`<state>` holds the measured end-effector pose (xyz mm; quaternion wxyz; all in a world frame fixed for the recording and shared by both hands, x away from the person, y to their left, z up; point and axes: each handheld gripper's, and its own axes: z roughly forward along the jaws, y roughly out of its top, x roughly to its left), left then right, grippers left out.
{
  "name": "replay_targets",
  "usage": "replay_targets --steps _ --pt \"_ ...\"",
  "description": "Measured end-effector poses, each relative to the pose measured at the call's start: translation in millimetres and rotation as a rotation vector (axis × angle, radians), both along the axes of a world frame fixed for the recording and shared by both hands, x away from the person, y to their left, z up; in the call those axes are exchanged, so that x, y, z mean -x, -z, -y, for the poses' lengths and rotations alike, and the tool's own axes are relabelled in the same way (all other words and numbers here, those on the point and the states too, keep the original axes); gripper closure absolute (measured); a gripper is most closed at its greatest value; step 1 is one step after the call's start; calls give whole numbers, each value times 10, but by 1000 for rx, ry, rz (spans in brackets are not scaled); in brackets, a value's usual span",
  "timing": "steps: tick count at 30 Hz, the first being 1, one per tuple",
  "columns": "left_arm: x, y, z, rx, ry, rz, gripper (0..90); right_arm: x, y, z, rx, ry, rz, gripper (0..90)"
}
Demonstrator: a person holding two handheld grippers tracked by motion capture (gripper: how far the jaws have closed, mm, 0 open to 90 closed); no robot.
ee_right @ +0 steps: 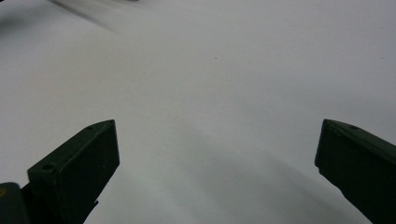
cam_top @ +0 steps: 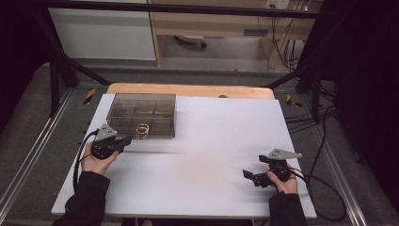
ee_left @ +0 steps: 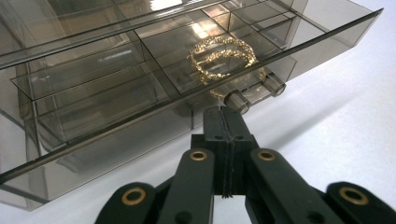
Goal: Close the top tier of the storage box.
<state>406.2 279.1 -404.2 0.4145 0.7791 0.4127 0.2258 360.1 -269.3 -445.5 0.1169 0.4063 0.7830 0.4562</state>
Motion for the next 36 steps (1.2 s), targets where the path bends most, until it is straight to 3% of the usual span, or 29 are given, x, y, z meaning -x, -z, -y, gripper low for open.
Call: replay_targets --steps 36 --pt "-185 18 12 7 -36 16 893 0 2 0 -2 -2 0 7"
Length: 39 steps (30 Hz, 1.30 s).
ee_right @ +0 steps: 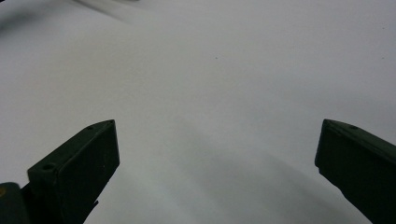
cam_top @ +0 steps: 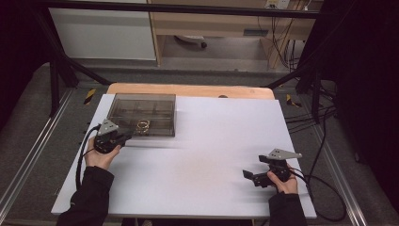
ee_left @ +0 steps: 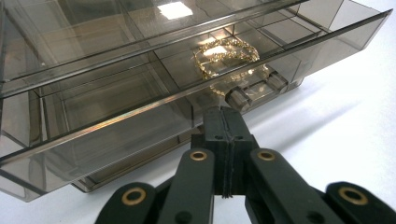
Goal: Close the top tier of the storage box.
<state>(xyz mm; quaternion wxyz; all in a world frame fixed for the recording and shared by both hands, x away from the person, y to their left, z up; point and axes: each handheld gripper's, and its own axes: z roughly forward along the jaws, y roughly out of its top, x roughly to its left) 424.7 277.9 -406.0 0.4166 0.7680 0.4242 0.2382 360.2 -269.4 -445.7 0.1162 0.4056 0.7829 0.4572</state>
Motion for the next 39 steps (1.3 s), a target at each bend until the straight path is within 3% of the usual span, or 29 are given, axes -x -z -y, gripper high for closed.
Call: replay_targets --steps 39 --pt "-144 74 1 21 -42 32 894 1 1 1 3 0 1 7"
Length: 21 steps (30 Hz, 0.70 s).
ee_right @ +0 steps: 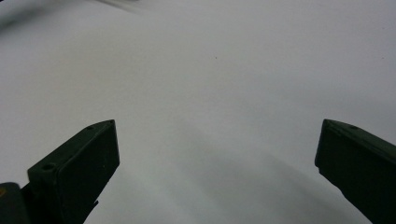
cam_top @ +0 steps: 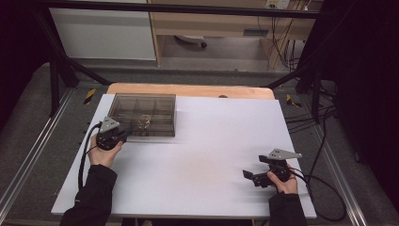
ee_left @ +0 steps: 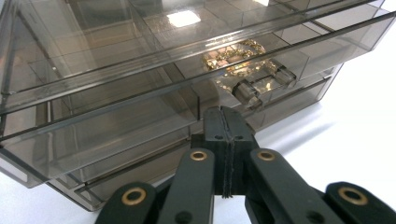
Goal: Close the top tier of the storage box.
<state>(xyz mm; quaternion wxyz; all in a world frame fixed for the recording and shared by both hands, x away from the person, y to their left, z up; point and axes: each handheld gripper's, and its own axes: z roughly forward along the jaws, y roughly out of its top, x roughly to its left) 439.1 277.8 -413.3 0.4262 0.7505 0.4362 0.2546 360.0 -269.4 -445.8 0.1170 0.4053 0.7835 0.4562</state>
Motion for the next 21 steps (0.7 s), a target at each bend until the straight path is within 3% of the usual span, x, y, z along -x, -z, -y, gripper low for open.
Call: replay_targets --steps 21 --pt "-86 7 29 -4 -16 22 894 0 1 1 0 1 2 7"
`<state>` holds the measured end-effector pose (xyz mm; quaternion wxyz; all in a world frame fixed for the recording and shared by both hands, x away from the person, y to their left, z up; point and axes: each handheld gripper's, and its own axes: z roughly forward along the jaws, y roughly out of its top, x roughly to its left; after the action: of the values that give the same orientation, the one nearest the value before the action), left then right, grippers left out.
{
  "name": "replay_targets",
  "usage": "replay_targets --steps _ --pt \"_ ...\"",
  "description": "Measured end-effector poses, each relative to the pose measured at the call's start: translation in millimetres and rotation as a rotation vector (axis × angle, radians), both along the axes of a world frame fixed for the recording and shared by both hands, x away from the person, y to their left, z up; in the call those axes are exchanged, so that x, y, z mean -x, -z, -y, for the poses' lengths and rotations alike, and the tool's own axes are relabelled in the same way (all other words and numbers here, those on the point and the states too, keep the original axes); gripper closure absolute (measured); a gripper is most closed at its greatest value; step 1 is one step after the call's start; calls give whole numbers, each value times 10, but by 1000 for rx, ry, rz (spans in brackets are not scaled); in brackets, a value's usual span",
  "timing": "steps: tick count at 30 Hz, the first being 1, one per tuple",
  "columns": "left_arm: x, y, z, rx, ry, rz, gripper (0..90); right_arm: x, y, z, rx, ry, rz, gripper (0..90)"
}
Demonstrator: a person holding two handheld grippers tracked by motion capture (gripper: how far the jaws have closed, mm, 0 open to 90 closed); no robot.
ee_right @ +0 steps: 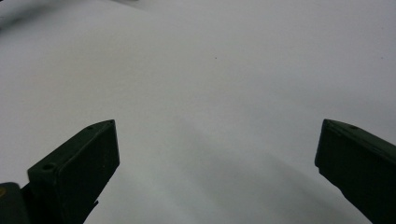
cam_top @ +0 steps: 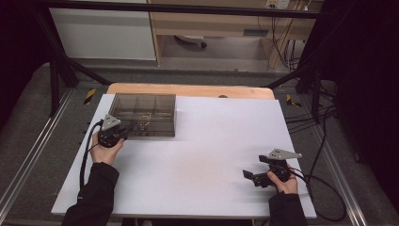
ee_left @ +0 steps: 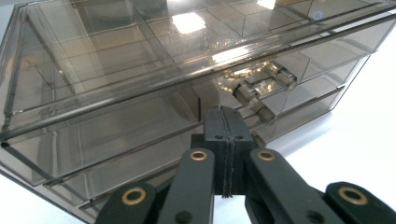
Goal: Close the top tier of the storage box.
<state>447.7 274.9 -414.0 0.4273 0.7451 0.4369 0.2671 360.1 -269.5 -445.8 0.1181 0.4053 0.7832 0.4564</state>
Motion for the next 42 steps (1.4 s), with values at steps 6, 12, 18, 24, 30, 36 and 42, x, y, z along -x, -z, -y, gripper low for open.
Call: replay_targets --steps 6,12,18,24,30,36,42 --pt "-14 4 3 -4 -4 6 894 1 -2 3 0 -1 0 7" --pt "-18 8 6 -5 -2 10 894 0 2 2 -1 0 -2 7" --pt "-3 -1 -17 0 -1 -1 894 3 1 2 -2 0 -1 7" --pt "77 -42 -37 3 10 -13 888 4 1 2 -3 0 -1 7" --pt "189 -52 -75 2 31 -50 830 6 0 3 -4 -1 1 7" --pt "328 -8 -108 21 61 -75 720 10 -1 1 -4 0 -4 7" --pt "478 50 -121 18 83 -80 559 11 0 0 -2 -1 -5 7"
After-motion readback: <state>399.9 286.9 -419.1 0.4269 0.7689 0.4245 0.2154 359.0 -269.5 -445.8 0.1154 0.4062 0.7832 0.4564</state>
